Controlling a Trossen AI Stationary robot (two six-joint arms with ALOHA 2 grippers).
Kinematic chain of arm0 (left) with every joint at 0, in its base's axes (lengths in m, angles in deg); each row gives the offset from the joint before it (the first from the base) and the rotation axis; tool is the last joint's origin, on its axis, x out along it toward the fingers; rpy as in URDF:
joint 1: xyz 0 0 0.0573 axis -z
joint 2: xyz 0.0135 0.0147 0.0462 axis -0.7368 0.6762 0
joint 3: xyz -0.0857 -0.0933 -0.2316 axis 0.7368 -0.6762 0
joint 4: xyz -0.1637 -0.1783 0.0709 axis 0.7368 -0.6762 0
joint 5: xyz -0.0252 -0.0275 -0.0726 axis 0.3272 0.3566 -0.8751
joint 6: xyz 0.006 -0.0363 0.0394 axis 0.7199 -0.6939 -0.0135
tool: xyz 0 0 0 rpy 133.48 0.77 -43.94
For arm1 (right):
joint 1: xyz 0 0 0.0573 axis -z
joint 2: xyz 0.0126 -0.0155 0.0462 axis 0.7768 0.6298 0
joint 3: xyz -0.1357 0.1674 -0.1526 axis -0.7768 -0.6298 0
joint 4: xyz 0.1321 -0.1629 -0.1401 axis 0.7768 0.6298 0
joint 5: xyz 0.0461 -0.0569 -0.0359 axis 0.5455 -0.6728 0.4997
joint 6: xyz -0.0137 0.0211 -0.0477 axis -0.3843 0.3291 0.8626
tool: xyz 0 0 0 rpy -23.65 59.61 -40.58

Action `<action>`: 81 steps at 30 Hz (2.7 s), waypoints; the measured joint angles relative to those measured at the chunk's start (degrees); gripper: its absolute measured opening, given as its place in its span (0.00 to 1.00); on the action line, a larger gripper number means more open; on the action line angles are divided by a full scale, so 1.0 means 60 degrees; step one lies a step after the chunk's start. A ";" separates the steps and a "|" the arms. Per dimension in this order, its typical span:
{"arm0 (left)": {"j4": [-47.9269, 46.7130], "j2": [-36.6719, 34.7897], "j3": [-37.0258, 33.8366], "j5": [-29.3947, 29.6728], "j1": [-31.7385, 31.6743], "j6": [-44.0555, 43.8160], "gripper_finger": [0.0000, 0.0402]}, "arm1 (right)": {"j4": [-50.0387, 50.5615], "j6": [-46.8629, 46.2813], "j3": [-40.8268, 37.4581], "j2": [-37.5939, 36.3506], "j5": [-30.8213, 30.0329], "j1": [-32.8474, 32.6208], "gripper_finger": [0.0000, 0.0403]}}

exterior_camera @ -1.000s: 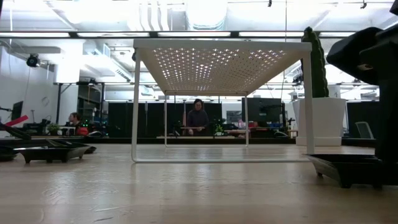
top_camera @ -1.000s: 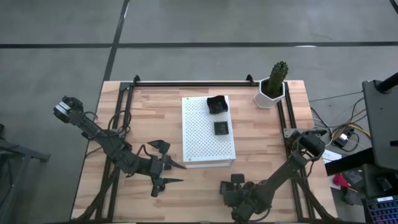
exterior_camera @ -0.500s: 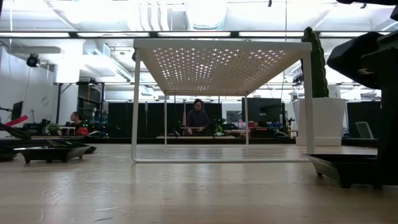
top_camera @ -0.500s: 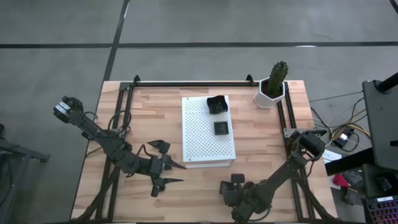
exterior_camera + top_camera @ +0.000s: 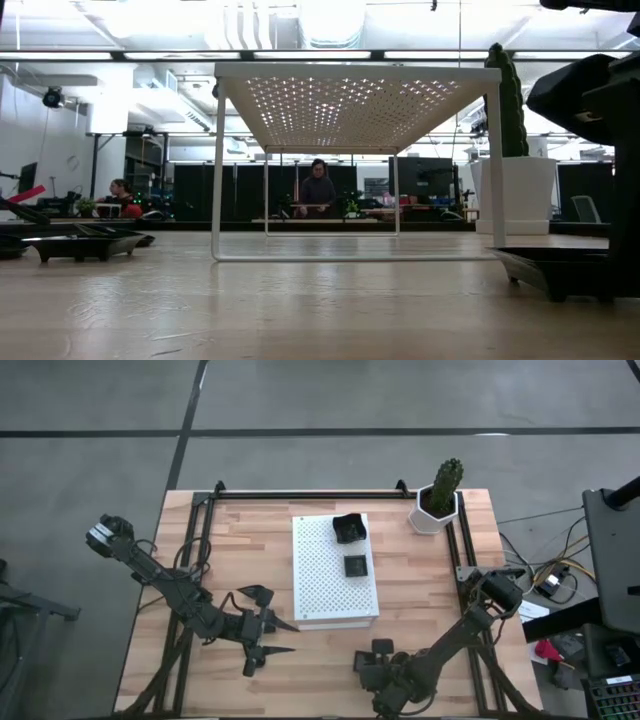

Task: Pick & Place Mini shaped plates
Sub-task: Stack the black square plate on top of the black square plate on the shelf

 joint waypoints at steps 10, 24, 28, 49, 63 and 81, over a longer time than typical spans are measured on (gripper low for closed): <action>-0.0002 0.0000 0.0000 -0.0002 0.0002 -0.0015 0.47 | -0.0013 -0.0283 -0.0238 -0.0004 0.0080 -0.0004 0.09; -0.0004 0.0000 0.0000 -0.0004 0.0000 -0.0029 0.47 | 0.0849 0.1069 0.0745 -0.0031 -0.0369 -0.0022 0.02; -0.0007 0.0000 0.0000 -0.0004 0.0004 -0.0033 0.47 | 0.1399 0.1683 0.1446 -0.0120 -0.0811 -0.0026 0.02; -0.0023 -0.0004 -0.0057 -0.0141 0.0004 -0.0173 0.47 | 0.6938 0.3070 0.4597 -0.0173 -0.4410 0.0127 0.02; 0.0614 -0.0004 -0.0712 -0.0199 0.0004 -0.0466 0.47 | 0.6621 0.4700 0.3151 -0.2230 -0.4392 0.1689 0.02; 0.0802 -0.0004 -0.0721 -0.0186 0.0004 -0.0323 0.47 | 0.3085 0.7699 -0.0002 -0.4573 -0.3025 0.4153 0.02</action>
